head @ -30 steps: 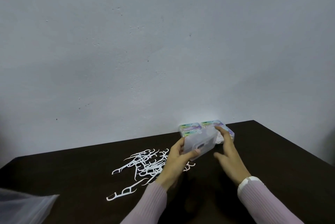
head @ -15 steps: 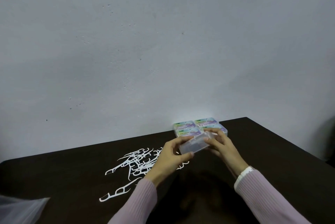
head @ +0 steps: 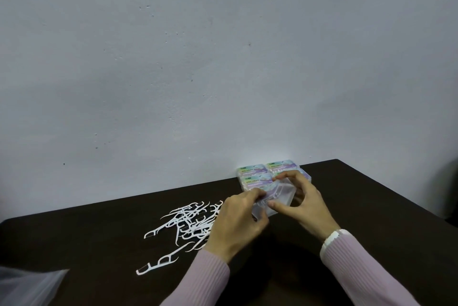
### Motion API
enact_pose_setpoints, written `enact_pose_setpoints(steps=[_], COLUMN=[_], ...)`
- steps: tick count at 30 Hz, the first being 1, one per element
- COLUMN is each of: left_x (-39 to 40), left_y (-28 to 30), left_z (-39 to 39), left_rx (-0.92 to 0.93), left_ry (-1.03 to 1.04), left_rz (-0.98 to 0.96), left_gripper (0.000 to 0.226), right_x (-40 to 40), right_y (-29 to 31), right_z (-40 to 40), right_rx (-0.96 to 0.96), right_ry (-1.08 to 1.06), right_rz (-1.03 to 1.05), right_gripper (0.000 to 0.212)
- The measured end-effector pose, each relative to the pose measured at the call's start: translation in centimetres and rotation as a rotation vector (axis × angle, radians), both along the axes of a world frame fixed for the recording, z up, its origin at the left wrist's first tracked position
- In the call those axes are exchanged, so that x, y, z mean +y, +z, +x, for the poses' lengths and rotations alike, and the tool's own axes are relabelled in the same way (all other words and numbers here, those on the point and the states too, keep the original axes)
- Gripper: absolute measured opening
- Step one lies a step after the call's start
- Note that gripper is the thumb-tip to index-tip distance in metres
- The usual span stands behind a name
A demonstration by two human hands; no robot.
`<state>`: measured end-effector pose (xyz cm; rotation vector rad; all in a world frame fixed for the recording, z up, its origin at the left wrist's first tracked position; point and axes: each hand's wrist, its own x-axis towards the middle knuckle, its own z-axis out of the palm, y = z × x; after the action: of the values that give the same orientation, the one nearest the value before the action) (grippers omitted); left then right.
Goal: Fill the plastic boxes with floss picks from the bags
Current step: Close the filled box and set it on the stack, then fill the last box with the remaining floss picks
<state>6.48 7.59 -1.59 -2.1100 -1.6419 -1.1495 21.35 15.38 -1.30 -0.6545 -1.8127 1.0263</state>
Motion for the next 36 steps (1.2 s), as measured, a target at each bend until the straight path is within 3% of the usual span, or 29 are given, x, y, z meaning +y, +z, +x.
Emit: enact_pose_setpoints(steps=[9,13,16,23,29,36], left_x=[-0.5,-0.5,-0.6,-0.5,-0.6,-0.4], left_y=[-0.4,-0.2,0.4,1.4,1.5,0.6], left_z=[0.0,-0.8,-1.0,-1.5,-1.2,-1.4], left_rx=[0.114,0.016,-0.052,-0.123,-0.155,-0.183], left_ry=[0.093,0.137,0.201,0.219,0.208,0.216], left_rz=[-0.003,-0.005,0.033,0.084,0.072,-0.037], left_gripper=[0.031,0.033,0.033,0.028,0.039,0.047], right_x=[0.0,-0.6,-0.8,-0.1,0.1,1.2], right_y=[-0.5,-0.2,0.0,-0.2,-0.8,-1.0], right_z=[-0.4,-0.5,-0.3,-0.1,-0.4,0.4], right_rx=[-0.133,-0.141,-0.247,-0.375,-0.413,-0.479], right_ry=[0.021,0.086,0.085,-0.026,-0.11,-0.423], right_rz=[0.084,0.113,0.257,0.499,0.434,0.074], right_gripper=[0.06,0.056,0.05,0.063,0.071,0.065])
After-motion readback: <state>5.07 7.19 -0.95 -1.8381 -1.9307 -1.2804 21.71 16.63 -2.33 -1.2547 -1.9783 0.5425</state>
